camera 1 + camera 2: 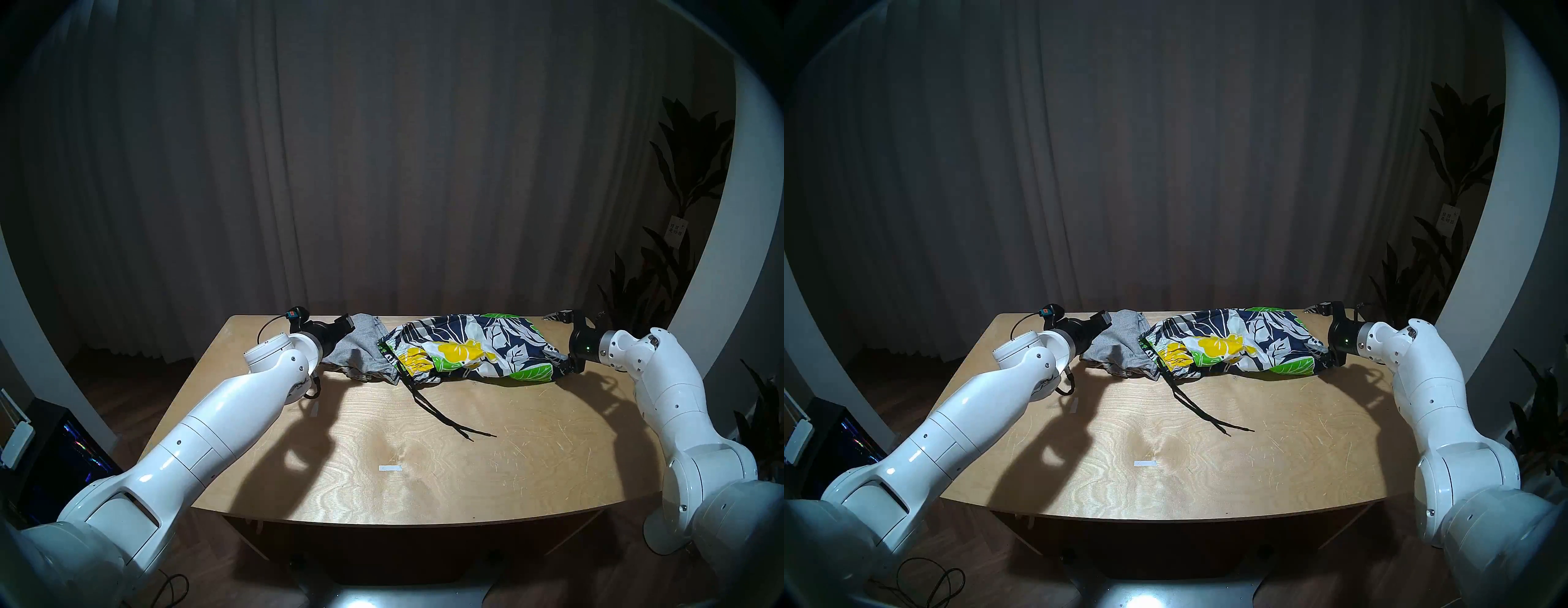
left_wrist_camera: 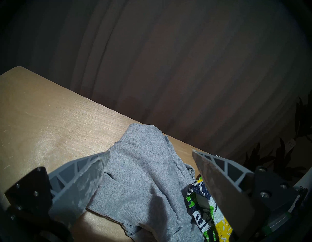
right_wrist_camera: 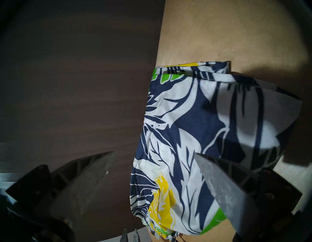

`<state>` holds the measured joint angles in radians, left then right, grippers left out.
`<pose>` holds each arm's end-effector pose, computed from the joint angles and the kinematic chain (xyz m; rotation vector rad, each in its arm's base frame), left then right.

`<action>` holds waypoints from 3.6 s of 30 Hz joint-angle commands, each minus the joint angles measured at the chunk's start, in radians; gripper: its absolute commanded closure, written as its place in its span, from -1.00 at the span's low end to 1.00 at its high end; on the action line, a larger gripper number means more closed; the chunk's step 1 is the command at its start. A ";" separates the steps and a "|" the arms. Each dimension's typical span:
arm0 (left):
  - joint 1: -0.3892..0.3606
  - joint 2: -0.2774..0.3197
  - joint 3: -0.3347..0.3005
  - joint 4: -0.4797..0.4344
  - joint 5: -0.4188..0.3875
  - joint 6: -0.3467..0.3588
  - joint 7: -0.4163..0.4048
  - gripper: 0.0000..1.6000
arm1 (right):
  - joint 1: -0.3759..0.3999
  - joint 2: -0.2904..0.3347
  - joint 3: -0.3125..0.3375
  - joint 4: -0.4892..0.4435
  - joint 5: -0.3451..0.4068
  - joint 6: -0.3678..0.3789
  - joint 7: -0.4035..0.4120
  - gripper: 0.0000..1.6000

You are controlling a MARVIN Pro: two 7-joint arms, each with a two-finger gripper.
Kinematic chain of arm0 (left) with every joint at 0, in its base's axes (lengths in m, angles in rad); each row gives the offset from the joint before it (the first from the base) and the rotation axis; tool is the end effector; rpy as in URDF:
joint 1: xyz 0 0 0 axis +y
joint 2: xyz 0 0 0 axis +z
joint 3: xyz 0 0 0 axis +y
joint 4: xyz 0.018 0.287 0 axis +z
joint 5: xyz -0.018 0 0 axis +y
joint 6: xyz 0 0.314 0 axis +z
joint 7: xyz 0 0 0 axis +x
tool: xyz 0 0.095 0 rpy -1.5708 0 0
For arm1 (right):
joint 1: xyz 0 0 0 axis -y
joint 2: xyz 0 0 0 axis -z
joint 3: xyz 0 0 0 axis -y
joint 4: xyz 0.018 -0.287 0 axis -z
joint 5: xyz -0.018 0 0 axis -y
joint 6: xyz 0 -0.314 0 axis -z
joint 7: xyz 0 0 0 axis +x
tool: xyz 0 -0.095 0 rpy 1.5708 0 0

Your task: Fold pants twice and stack them

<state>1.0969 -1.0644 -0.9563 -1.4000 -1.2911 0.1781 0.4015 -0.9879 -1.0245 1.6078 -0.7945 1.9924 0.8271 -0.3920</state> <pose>0.5068 -0.0063 -0.2736 2.2766 0.4100 1.4639 0.5098 -0.2396 -0.2832 -1.7368 1.1700 -0.6438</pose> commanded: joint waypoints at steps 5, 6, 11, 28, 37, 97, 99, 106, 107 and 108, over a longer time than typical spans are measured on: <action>-0.007 -0.001 -0.006 -0.012 0.003 -0.006 -0.006 -1.00 | -0.044 0.033 0.045 -0.051 0.021 -0.002 0.023 -1.00; -0.006 -0.001 -0.006 -0.012 0.003 -0.006 -0.006 -1.00 | -0.046 0.036 0.050 -0.055 0.023 -0.002 0.025 -1.00; -0.001 -0.001 -0.006 -0.011 0.004 -0.006 -0.006 -1.00 | -0.054 0.055 0.077 -0.078 0.030 -0.004 0.035 -1.00; 0.013 0.000 -0.007 -0.009 0.005 -0.006 -0.008 -1.00 | -0.135 0.081 0.143 -0.125 0.042 -0.015 0.044 -1.00; 0.021 0.003 -0.008 -0.007 0.006 -0.006 -0.008 -1.00 | -0.201 0.055 0.149 -0.136 0.049 -0.026 0.041 -1.00; 0.049 0.076 -0.038 0.002 0.008 -0.020 -0.020 -1.00 | -0.488 -0.029 0.251 -0.539 0.045 -0.163 0.079 -1.00; 0.048 0.078 -0.041 0.001 0.008 -0.022 -0.021 -1.00 | -0.496 -0.032 0.252 -0.544 0.043 -0.166 0.077 -1.00; 0.045 0.090 -0.061 -0.008 0.007 -0.034 -0.030 -1.00 | -0.559 -0.050 0.258 -0.586 0.020 -0.196 0.068 -1.00; 0.045 0.091 -0.063 -0.009 0.007 -0.035 -0.032 -1.00 | -0.567 -0.052 0.259 -0.593 0.016 -0.200 0.067 -1.00; 0.045 0.094 -0.068 -0.011 0.007 -0.039 -0.034 -1.00 | -0.583 -0.058 0.263 -0.610 0.009 -0.211 0.064 -1.00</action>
<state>1.1666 -0.9823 -0.9960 -1.3870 -1.2812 0.1581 0.3796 -1.5101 -1.0643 1.8568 -1.3348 2.0112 0.6460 -0.3221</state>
